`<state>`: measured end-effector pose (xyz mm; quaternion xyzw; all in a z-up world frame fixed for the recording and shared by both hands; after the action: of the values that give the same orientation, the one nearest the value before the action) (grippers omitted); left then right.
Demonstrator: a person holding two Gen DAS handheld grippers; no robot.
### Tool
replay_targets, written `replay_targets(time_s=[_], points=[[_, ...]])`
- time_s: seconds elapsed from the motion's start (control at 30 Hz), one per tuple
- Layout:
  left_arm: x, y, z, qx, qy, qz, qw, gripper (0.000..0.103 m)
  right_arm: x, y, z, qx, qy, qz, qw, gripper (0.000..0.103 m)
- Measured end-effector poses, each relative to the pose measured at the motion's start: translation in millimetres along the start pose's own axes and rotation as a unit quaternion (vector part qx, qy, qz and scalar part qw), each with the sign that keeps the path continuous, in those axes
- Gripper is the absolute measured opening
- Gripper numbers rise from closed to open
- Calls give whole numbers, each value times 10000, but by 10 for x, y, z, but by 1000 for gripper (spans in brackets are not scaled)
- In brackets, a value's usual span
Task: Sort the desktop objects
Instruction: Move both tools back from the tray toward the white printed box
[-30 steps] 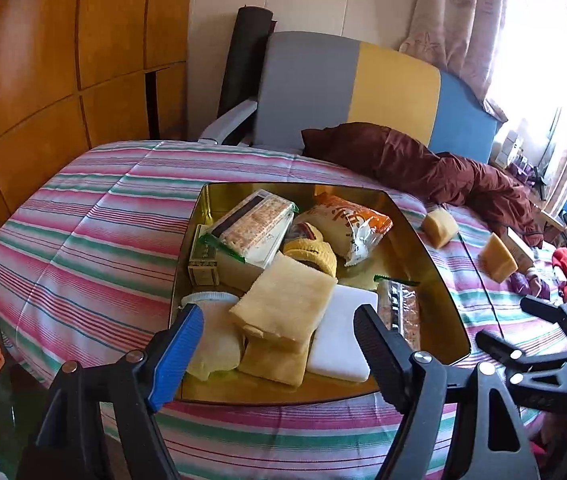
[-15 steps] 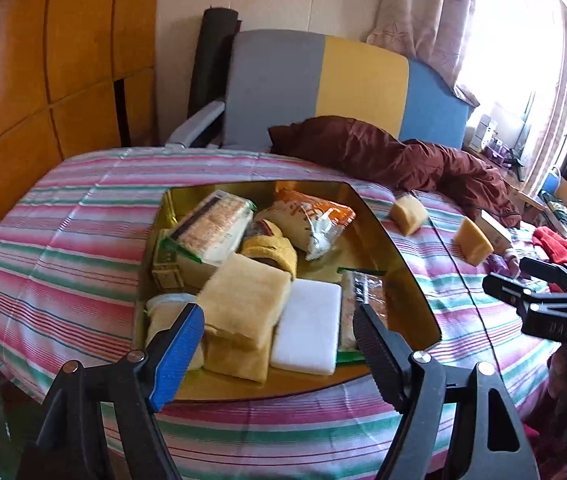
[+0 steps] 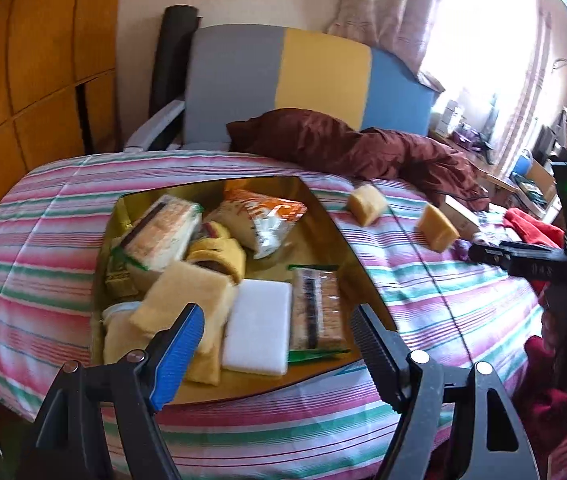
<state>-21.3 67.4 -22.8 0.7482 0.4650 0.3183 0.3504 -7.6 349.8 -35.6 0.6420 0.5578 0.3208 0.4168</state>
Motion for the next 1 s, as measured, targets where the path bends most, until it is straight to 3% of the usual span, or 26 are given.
replay_targets(time_s=[0.27, 0.47, 1.0], points=[[341, -166, -43, -338, -324, 355, 9983, 77, 629, 78, -161, -138, -313, 142, 9993, 96], [560, -268, -64, -506, -641, 369, 9960, 77, 1136, 43, -248, -279, -497, 375, 9977, 96], [1193, -619, -351, -911, -1202, 857, 9848, 78, 1921, -609, -914, -818, 56, 903, 9925, 98]])
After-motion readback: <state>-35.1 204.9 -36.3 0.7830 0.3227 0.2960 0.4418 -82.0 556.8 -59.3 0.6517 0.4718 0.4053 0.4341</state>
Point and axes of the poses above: each gripper's, at about its wrist camera, not at the fingertips, and y roughly against the way its jaws point, x to its right, z to its underside, the point moved 3 cm from there along -y, roughly the way its jaws point, and after that the axes turned 10 degrees about -x, right-handed, at the moved point
